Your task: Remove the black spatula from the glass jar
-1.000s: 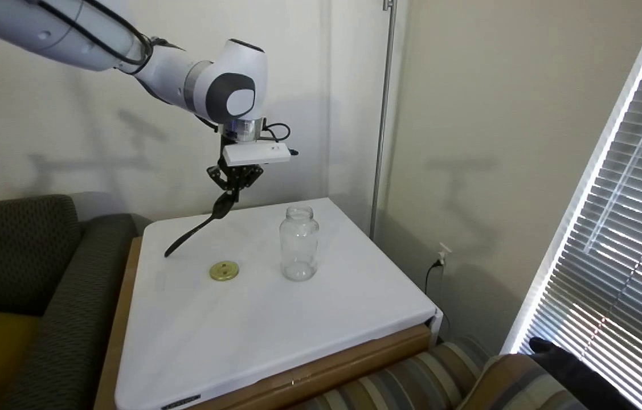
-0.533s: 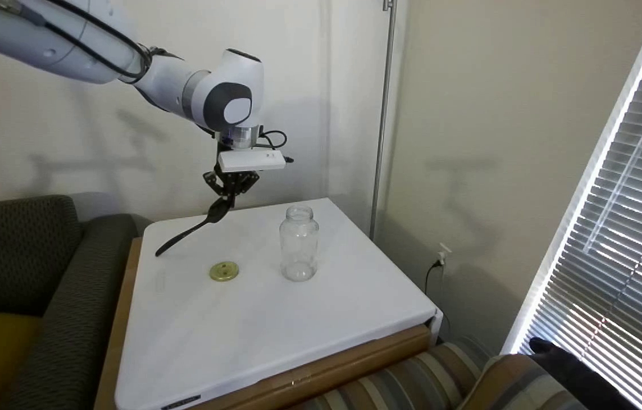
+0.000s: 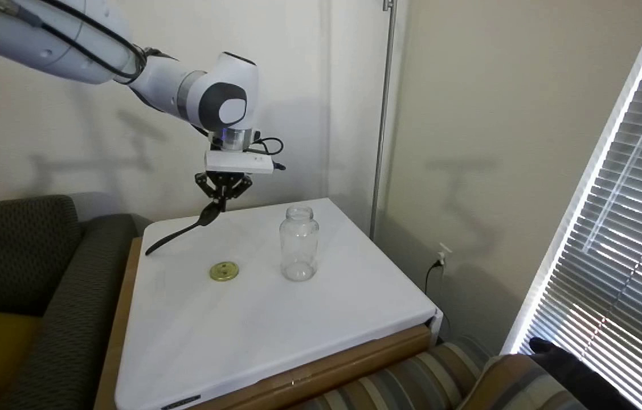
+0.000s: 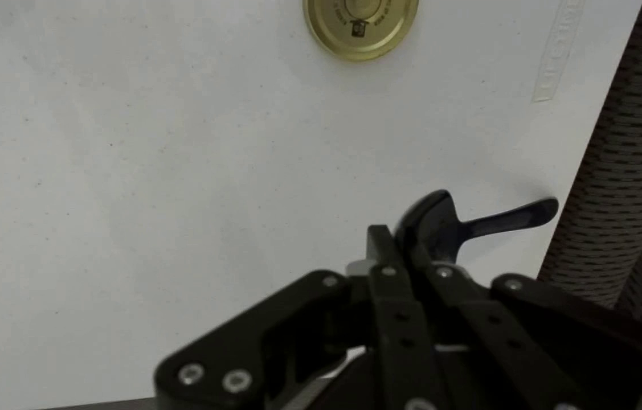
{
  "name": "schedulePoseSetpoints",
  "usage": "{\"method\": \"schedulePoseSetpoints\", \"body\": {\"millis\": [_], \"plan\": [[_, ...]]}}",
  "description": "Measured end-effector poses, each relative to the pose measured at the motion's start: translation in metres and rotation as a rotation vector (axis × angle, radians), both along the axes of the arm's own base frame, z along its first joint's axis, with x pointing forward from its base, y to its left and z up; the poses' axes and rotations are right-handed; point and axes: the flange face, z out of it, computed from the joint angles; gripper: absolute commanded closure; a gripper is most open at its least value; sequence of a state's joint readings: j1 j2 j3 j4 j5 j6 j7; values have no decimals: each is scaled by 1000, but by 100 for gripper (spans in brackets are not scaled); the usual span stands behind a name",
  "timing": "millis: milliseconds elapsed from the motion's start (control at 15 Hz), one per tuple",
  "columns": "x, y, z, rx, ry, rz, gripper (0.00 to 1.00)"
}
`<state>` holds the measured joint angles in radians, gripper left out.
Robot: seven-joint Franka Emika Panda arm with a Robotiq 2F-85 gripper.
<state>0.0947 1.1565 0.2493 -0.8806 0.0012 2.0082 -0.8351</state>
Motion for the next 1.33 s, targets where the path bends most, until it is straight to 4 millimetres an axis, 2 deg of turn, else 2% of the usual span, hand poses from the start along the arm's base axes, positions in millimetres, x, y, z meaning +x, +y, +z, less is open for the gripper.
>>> {"method": "schedulePoseSetpoints", "body": {"millis": [333,667,733,867,1333], "plan": [[0,1,-1,-25,12,-96,99],[2,11,3,-49,32,-351,99],[2,14,4,-49,41,-397,71],[1,18,4,-52,57,-472,64],[1,23,-10,-61,70,-663,13]]}}
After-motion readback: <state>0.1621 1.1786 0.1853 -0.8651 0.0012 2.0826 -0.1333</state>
